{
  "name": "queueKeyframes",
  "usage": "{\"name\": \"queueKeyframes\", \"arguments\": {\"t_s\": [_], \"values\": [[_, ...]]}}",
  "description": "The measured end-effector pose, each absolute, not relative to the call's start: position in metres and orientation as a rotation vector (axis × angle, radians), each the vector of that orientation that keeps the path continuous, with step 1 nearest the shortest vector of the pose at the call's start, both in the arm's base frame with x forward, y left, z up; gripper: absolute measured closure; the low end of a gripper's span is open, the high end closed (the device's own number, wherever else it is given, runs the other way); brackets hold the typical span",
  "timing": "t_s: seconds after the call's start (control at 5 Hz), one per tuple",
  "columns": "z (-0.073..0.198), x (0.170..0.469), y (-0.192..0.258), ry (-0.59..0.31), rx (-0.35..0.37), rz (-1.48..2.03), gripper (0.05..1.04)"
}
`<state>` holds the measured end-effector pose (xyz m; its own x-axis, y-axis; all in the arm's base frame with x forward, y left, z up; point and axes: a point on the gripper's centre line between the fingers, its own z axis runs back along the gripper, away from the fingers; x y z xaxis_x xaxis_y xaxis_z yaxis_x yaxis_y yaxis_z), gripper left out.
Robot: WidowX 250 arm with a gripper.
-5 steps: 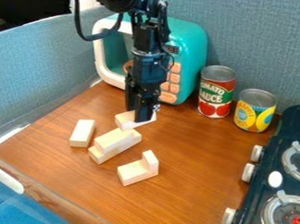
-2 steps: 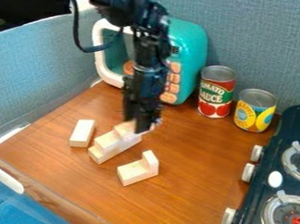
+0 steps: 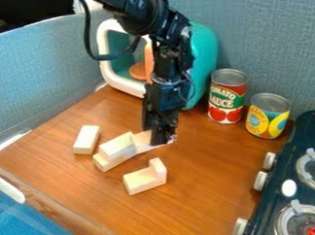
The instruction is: Take the block off of the tower
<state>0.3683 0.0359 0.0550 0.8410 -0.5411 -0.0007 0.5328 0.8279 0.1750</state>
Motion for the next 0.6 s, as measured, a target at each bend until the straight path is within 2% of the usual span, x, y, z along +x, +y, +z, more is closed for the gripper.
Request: {"name": "queueKeyframes", "arguments": {"t_s": [0.6], "values": [[0.0542, 0.3701, 0.0325, -0.042, 0.088, -0.550, 0.585]]}}
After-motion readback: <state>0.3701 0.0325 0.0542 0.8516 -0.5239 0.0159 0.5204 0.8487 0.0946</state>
